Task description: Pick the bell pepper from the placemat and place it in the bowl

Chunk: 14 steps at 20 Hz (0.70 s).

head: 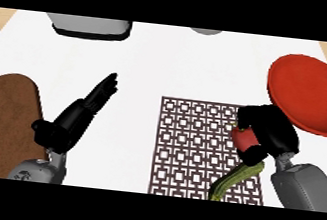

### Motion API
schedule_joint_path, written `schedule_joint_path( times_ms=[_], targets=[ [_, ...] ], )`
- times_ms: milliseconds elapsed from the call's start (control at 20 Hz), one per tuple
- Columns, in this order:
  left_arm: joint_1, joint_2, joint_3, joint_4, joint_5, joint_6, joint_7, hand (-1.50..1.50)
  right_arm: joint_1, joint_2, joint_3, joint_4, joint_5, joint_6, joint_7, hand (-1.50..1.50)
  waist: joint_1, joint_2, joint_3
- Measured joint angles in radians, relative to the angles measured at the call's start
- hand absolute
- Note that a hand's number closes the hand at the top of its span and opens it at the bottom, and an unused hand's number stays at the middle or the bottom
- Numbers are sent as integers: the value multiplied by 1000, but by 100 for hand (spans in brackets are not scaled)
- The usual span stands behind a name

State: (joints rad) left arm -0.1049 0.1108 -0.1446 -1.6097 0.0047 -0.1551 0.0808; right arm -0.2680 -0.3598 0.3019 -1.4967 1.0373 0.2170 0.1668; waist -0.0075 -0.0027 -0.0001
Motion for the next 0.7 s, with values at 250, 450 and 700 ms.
schedule_joint_path(
  times_ms=[250, 450, 700],
  targets=[
    [3, -7, -2, 1, -7, 5, 5, 0, -10, 9, -116, -156, -74, -57, 9, 150, -6, -1, 0],
    [1, -4, 5, 6, 0, -3, 8, 0, -15, 45, -219, -241, -174, -84, 21, 150, -4, -1, 0],
    [6, -1, 13, 4, 2, -20, -4, 0, -48, 40, -342, -244, -257, -76, 31, 150, 4, 1, 0]
  ],
)
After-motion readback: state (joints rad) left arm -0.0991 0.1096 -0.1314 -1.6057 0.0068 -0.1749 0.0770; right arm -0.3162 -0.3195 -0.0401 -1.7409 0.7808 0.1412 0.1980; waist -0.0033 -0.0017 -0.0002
